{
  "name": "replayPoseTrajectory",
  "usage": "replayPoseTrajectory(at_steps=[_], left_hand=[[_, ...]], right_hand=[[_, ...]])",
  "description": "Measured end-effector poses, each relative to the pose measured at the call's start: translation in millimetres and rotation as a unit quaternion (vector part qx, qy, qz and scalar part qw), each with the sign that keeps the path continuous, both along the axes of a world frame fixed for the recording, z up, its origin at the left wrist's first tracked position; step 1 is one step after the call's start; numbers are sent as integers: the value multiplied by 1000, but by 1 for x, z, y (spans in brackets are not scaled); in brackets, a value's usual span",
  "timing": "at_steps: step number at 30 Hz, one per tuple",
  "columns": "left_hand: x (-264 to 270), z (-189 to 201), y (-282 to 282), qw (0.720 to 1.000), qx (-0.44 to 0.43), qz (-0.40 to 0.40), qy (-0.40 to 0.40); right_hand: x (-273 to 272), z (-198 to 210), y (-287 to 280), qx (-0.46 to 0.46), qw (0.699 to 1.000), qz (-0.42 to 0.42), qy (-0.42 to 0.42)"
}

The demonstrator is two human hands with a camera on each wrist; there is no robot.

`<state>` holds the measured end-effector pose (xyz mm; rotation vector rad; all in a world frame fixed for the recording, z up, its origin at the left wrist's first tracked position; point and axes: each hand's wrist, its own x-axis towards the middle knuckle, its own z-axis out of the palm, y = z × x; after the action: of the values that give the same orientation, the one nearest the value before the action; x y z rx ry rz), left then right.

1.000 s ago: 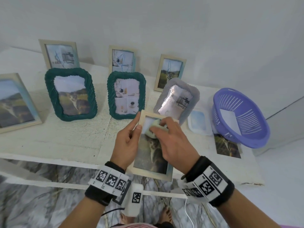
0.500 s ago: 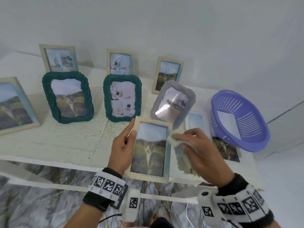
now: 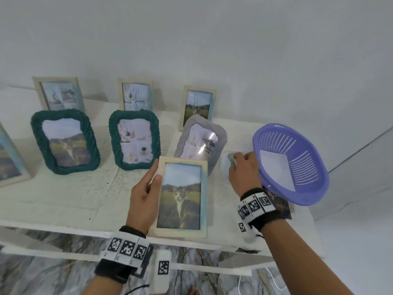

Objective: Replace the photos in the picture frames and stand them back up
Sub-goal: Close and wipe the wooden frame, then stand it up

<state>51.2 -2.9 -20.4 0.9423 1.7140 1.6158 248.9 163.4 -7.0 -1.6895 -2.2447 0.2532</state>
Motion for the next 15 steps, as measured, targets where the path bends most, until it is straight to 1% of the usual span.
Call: replayPoseTrajectory(at_steps=[1,3,5,7,9,11,12,13,14,15], left_hand=[[2,2,1,1000,4,0,3],[8,6,3,1000,12,0,7],[14,11,4,1000,21,2,11],[17,12,7,1000,21,2,7],[18,9,8,1000,18,4,-7],[20,8,10,1000,13,10,-12],[21,9,11,1000,12,14,-14],[23,11,12,1000,14,17,-17],[25,11,14,999,16,20,-22],[28,11,15,999,17,22,-31]], right_hand=[[-3,-6,5,-26,999,7,-30],[-4,-17,8,-108,991,20,-73],[0,-29,8,-159,983,30,-86],[6,-35,5,-166,982,39,-82],[14,-30,-4,-132,989,41,-51],[24,-24,-20,-81,994,49,48],[29,-20,-30,-84,987,53,124],[32,-15,-41,-119,966,49,222],[34,-6,-52,-197,923,42,329],[34,4,-63,-293,854,34,429]])
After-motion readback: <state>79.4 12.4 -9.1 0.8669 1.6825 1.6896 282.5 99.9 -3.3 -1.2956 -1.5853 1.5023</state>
